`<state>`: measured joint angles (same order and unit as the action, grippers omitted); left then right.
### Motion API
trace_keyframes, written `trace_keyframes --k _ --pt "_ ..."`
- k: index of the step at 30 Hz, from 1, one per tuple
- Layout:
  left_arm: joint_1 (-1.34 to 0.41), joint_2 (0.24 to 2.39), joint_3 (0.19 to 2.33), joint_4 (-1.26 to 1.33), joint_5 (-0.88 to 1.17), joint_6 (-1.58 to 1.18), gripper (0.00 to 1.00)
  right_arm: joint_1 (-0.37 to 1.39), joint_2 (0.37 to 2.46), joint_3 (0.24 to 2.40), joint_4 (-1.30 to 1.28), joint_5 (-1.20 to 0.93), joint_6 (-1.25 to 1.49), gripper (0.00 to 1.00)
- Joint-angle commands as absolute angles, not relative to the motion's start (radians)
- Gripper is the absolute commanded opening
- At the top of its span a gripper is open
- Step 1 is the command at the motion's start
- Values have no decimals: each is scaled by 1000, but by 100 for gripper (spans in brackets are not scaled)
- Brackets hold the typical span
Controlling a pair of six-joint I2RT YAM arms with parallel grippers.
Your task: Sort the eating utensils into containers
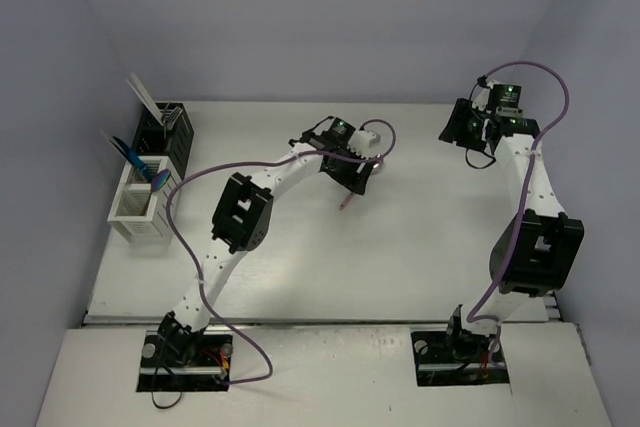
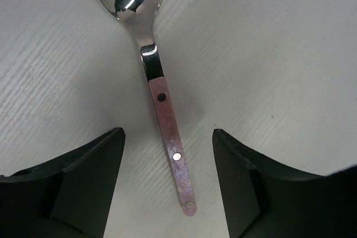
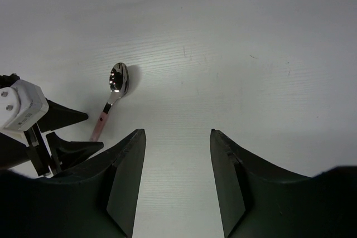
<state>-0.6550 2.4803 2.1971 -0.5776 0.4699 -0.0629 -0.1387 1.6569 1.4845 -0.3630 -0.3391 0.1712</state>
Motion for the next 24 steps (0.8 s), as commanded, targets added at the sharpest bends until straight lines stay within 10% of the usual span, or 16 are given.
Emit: trace_keyframes --k 1,15,24 --pt "-709 2500 2291 -690 244 -3 57 -152 1623 1502 -327 -365 158 46" --pt "-714 2426 2124 -859 33 117 7 -164 1620 1472 -326 -379 153 42" --pt "-692 2061 1580 -863 74 250 0 -166 1601 1463 -327 -396 150 41"
